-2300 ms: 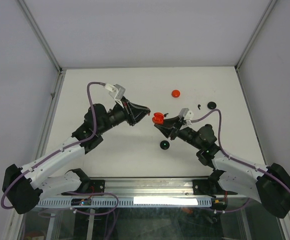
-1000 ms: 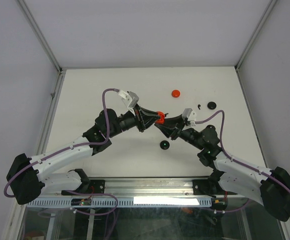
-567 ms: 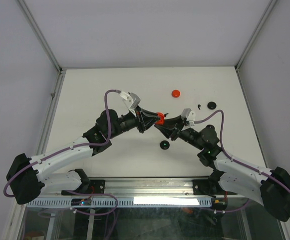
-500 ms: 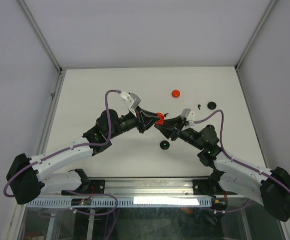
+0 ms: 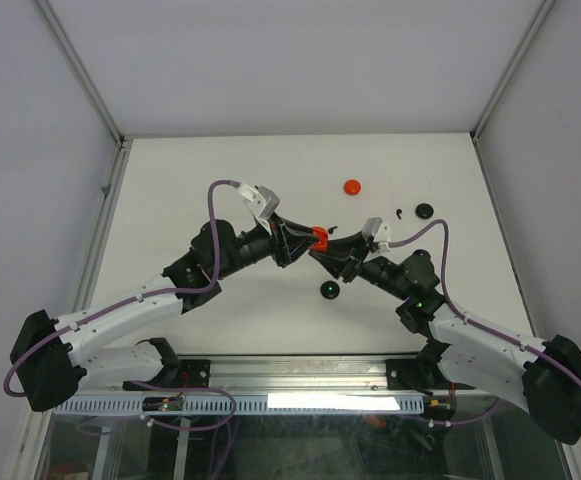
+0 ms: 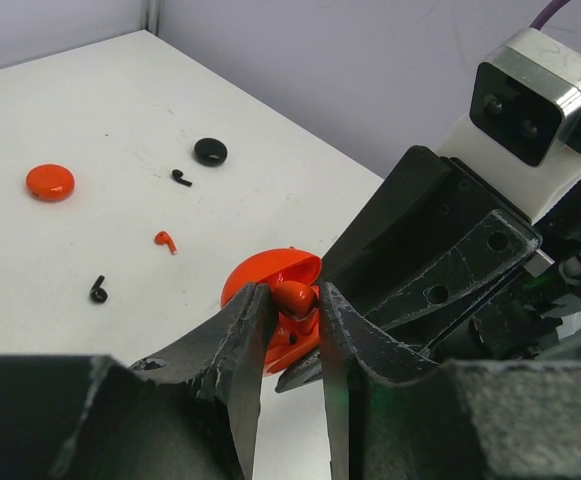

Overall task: Insert the wireless bluetooth earbuds into the charging case
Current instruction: Place the earbud in the charging case.

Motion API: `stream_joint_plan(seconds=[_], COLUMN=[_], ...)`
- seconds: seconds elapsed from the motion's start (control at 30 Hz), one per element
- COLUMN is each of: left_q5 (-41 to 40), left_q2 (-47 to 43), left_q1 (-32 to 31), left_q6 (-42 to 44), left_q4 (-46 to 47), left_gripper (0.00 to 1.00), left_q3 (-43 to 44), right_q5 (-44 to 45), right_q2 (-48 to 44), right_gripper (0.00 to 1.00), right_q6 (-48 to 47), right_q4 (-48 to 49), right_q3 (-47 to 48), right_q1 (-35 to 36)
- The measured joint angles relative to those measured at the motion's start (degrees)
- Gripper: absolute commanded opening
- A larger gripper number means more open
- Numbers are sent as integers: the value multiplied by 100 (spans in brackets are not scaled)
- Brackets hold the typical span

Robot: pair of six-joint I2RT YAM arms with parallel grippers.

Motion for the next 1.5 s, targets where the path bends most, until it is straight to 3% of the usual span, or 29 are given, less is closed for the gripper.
stream_joint_plan(seconds=[1.07,1.5], left_q5=[-166,-258], left_q2=[-243,-328], left_q1=[0,0], left_q6=[328,94], left_q4=[-1073,-1998], left_gripper=[52,65], left_q3=[308,636], right_q5=[-306,-310], right_q2=[452,452], right_gripper=[0,0], right_q6=[66,68], right_q4=[-85,-223], right_q3=[282,289], right_q1=[0,2])
